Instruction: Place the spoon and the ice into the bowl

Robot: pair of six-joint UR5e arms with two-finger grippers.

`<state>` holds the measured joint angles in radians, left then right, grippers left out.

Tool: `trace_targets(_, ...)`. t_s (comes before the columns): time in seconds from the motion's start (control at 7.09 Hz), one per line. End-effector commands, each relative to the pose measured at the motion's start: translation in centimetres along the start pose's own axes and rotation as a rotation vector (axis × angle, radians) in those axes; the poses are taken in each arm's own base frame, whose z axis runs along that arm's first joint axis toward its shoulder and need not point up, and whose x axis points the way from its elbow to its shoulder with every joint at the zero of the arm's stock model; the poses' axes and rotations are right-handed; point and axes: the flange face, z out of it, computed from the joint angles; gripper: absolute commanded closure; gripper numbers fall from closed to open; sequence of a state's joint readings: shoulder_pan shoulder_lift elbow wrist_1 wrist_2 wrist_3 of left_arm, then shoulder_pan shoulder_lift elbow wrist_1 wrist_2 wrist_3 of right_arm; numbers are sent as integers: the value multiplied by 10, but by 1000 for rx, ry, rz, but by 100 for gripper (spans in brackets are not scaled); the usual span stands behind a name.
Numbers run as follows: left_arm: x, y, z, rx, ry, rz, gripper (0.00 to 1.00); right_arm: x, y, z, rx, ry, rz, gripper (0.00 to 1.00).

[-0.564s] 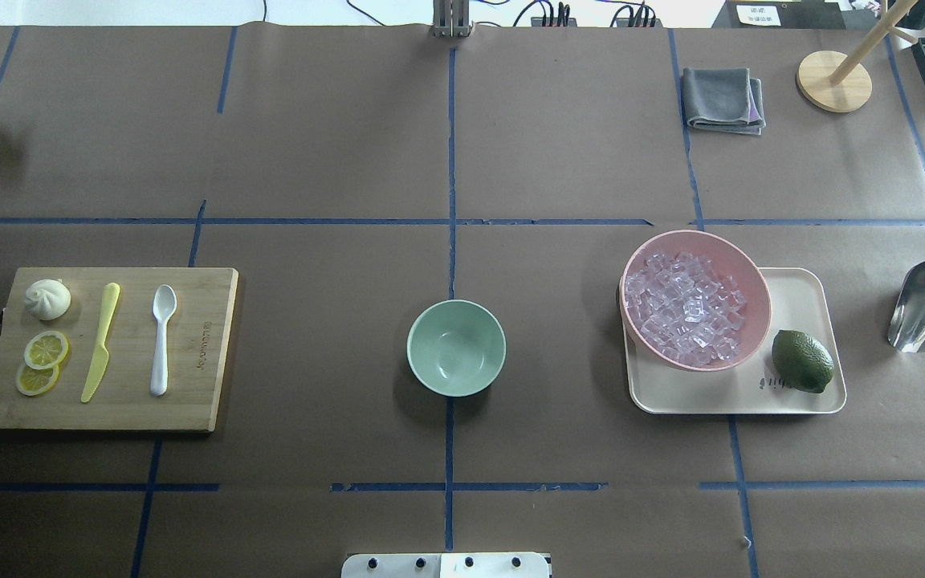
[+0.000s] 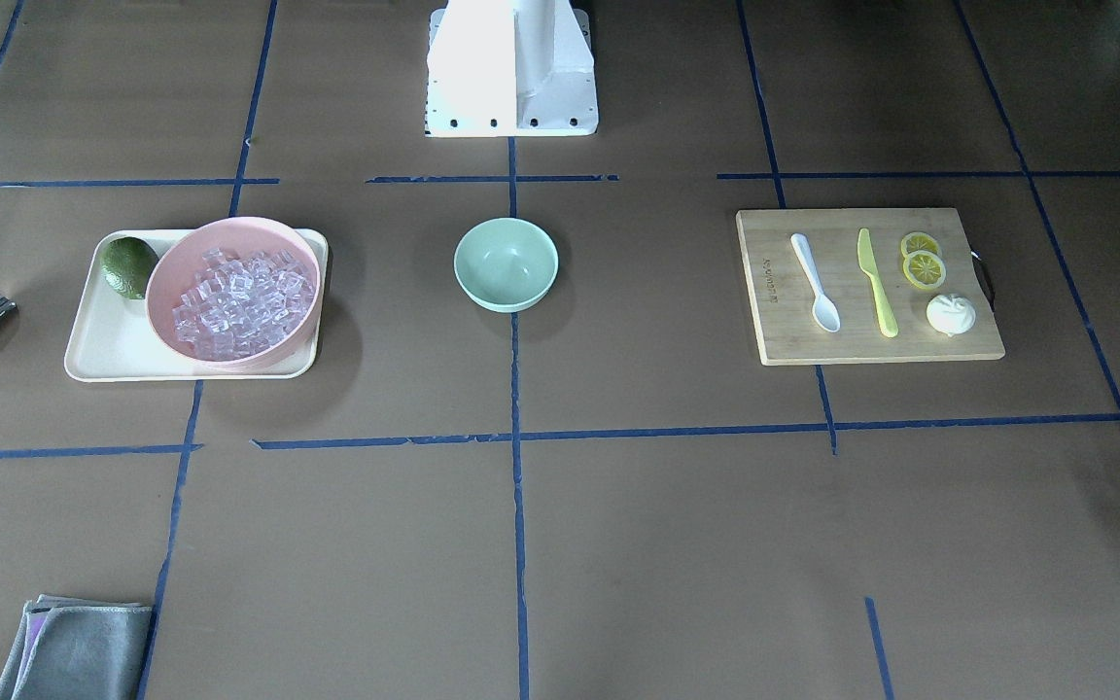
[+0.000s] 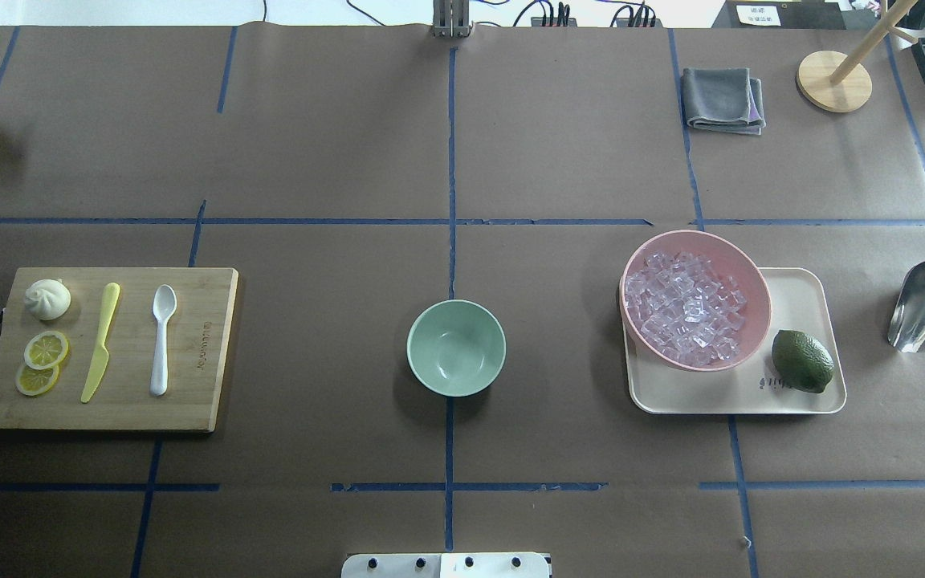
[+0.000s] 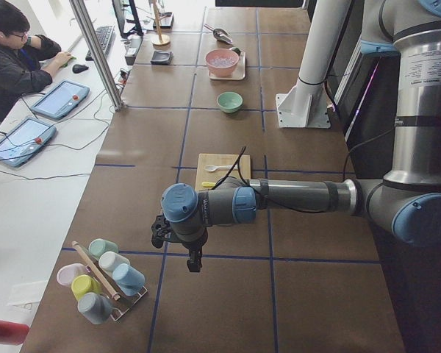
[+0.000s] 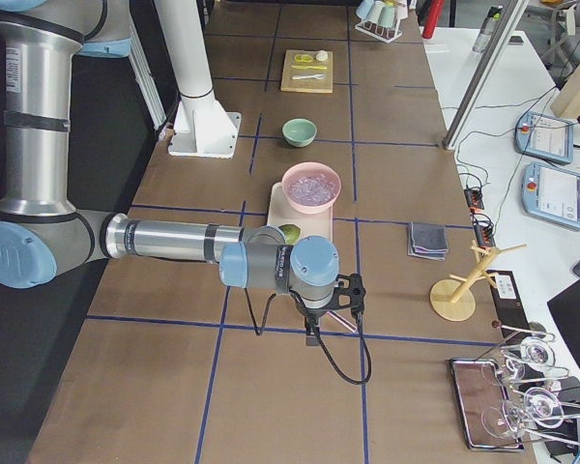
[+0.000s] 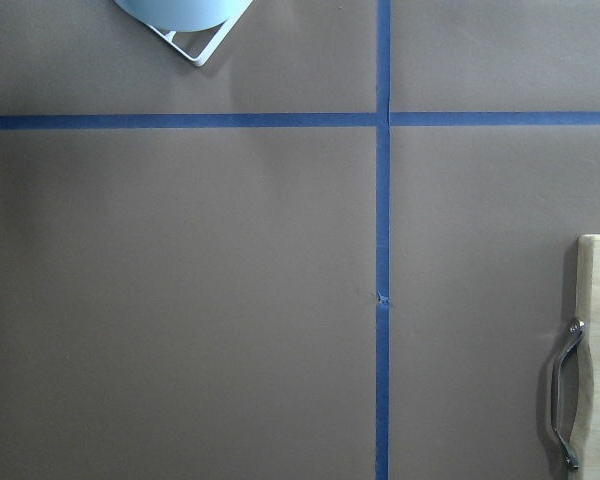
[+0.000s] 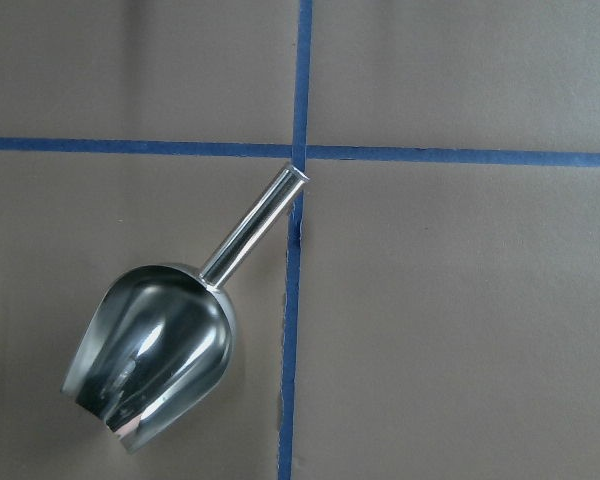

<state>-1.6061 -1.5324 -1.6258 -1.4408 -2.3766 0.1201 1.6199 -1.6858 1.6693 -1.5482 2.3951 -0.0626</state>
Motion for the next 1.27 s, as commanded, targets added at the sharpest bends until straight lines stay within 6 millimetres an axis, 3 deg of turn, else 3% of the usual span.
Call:
trace_targets(0.0, 1, -2, -2, 3, -2, 9, 0, -1, 0, -1, 2, 1, 0, 0)
trace_targets(0.42, 4, -5, -3, 4, -8, 15, 0, -4, -1, -4, 8, 0, -3, 0)
trace_targets(0.56, 31, -25, -28, 51, -13, 63, 0, -7, -3, -6, 13, -11, -8, 0)
trace_targets(0.85, 113, -33, -32, 60, -19, 174, 0, -20, -4, -14, 32, -47, -26, 0)
trace_targets(0.99, 138, -32, -43, 83, -5, 173, 0, -20, -4, -15, 33, -47, -27, 0)
trace_targets(1.13, 182, -39, -48, 90, 6, 225, 0, -21, -5, -16, 34, -48, -28, 0)
